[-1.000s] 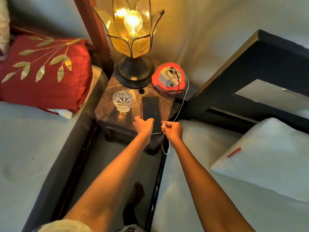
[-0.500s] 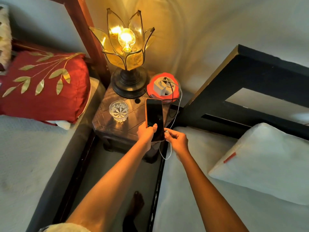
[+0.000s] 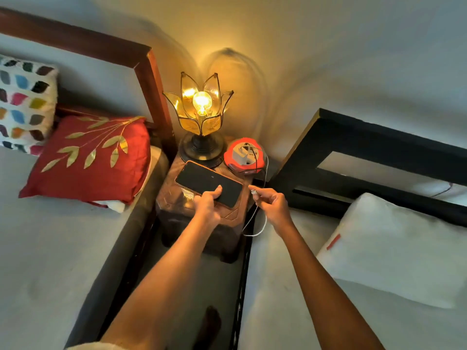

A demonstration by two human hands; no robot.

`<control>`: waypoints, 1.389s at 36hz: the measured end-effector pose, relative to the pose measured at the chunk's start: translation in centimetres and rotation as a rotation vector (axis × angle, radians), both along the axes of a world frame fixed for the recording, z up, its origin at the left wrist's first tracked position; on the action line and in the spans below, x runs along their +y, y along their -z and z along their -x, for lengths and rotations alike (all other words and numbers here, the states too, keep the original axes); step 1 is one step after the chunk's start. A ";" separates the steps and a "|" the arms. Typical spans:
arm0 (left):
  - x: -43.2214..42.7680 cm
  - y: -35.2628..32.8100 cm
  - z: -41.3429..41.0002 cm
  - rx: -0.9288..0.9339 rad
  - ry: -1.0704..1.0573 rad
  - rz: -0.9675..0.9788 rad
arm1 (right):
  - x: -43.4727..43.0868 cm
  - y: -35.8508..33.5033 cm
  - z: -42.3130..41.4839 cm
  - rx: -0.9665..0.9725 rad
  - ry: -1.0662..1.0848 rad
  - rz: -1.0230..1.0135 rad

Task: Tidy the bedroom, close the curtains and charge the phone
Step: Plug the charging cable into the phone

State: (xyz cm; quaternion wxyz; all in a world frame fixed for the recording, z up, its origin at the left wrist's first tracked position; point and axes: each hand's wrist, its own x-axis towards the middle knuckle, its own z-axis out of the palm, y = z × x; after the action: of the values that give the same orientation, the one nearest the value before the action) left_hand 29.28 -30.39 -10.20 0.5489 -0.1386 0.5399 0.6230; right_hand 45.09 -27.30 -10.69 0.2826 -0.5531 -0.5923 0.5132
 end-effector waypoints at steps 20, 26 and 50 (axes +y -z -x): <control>-2.5 -6.7 5.9 0.014 0.046 -0.176 | -2.1 -8.6 6.3 -0.120 -0.223 -0.247; -2.9 -7.5 6.8 0.023 0.010 -0.176 | -3.0 -9.9 7.0 -0.090 -0.184 -0.289; -2.8 -9.6 8.0 -0.080 -0.018 -0.213 | -1.8 -13.0 8.8 -0.133 -0.206 -0.123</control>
State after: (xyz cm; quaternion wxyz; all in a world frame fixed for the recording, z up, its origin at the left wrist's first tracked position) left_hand 21.33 -33.22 -0.64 0.5761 -0.1089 0.4469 0.6757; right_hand 36.30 -29.10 2.32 0.2219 -0.5036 -0.6939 0.4644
